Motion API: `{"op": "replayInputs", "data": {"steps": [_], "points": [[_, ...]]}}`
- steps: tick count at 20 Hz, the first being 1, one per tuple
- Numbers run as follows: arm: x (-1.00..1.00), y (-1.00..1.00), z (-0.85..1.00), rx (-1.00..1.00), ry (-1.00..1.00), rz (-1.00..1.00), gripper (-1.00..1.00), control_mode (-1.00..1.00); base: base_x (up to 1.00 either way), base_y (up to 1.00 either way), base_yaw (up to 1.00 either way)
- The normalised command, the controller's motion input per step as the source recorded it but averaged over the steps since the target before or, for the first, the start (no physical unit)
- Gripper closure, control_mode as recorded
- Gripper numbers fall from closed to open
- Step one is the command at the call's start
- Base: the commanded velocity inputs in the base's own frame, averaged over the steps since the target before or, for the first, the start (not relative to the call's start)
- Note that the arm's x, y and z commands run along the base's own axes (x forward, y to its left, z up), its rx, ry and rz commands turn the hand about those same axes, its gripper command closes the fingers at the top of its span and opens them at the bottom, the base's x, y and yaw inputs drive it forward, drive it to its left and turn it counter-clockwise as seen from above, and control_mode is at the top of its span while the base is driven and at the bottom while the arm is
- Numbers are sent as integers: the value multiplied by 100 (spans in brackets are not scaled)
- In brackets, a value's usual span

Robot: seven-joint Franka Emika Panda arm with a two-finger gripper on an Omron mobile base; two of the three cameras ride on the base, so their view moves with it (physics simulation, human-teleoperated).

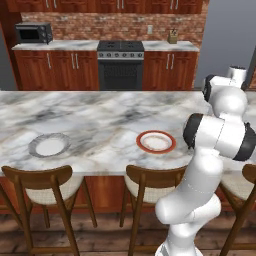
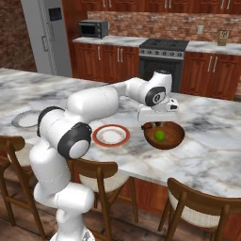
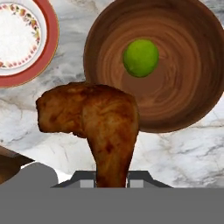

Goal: Pick the chicken drumstick and lime from their plates and place them in the bowl. Then put the bowl in the fridge.

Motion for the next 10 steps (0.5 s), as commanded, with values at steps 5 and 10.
{"op": "replayInputs", "data": {"steps": [5, 10], "points": [[4, -14, 0, 8, 0, -6, 100, -100, 0, 0, 0], [44, -17, -2, 6, 0, -3, 100, -100, 0, 0, 0]]}}
